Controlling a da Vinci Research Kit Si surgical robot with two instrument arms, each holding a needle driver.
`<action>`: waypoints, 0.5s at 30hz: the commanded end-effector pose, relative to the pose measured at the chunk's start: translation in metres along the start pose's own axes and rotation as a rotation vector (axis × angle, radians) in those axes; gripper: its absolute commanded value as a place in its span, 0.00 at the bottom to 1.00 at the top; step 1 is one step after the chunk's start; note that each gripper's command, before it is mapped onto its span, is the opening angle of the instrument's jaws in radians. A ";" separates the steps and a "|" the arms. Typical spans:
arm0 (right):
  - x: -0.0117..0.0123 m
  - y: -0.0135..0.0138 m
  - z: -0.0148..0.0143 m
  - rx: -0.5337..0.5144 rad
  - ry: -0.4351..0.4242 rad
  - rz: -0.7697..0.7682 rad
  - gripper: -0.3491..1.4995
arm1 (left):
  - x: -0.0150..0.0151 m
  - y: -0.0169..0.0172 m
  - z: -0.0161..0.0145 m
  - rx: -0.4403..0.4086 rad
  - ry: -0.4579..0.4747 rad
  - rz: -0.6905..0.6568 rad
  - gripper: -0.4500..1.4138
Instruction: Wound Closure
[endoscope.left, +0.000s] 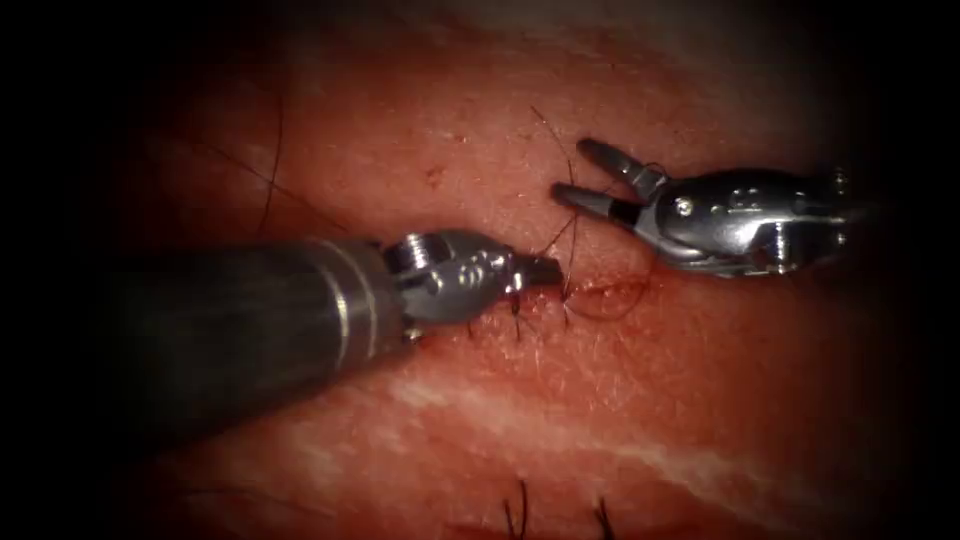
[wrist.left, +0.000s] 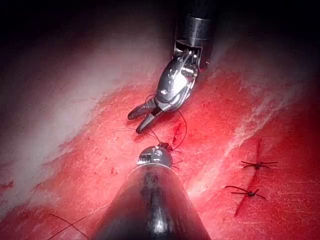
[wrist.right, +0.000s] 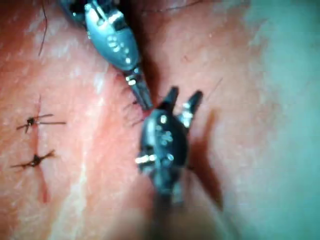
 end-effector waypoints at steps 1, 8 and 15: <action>-0.0006 -0.0016 0.0010 0.009 -0.009 0.022 0.45 | -0.0002 0.0004 0.0009 -0.002 0.000 -0.001 0.00; -0.0008 -0.0032 0.0036 0.035 -0.046 0.112 0.44 | -0.0004 0.0003 0.0007 -0.006 -0.005 0.001 0.00; -0.0019 -0.0015 0.0039 0.025 -0.068 0.125 0.65 | -0.0004 0.0001 0.0004 -0.009 -0.004 0.007 0.00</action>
